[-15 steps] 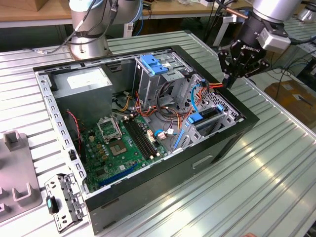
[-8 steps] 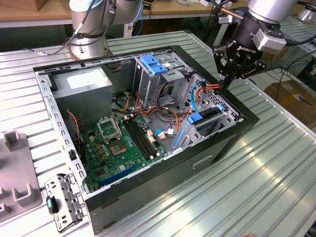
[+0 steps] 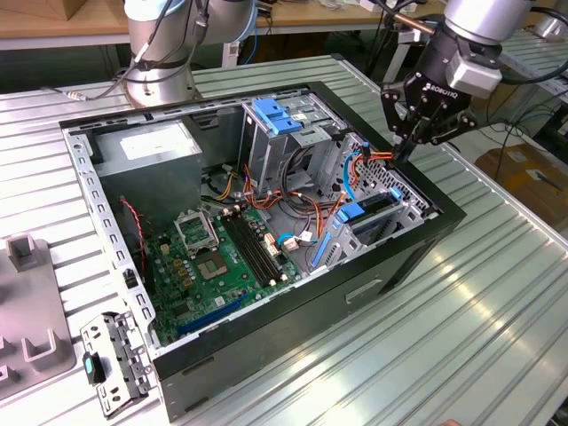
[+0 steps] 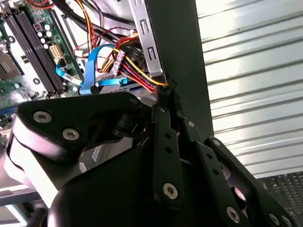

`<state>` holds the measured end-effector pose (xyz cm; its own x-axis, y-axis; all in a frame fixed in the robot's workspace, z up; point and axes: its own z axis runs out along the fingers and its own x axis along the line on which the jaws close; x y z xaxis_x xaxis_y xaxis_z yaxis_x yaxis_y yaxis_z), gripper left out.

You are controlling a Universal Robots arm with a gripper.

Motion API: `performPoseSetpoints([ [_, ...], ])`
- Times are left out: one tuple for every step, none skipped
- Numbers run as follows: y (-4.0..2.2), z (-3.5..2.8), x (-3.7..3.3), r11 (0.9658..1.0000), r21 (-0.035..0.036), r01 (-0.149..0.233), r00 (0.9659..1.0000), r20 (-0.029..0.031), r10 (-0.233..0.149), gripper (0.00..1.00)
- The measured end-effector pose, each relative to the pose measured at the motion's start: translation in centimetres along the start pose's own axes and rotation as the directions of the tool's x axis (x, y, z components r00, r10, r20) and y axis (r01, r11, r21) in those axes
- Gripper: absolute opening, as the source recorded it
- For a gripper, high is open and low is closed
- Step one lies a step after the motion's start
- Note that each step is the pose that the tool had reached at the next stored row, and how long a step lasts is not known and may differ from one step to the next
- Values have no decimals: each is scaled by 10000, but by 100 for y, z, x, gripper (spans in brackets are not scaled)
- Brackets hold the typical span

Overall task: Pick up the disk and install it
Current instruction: 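Insert the first disk wire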

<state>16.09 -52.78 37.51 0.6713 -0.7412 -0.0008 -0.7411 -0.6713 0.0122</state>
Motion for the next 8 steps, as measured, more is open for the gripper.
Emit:
performPoseSetpoints([
  [0,2,0,9999,0,-167,9999,2,167,18],
  [0,4,0,9995,0,-330,9995,3,330,18],
  [0,6,0,9988,0,-484,9988,5,484,18],
  [1,8,-2,9981,0,-615,9981,8,615,18],
  [8,10,-8,9979,2,-654,9979,10,654,18],
  [16,10,-15,9978,1,-669,9978,10,669,18],
  [24,9,-22,9977,0,-676,9977,8,676,18],
  [36,10,-32,9977,1,-680,9977,10,680,18],
])
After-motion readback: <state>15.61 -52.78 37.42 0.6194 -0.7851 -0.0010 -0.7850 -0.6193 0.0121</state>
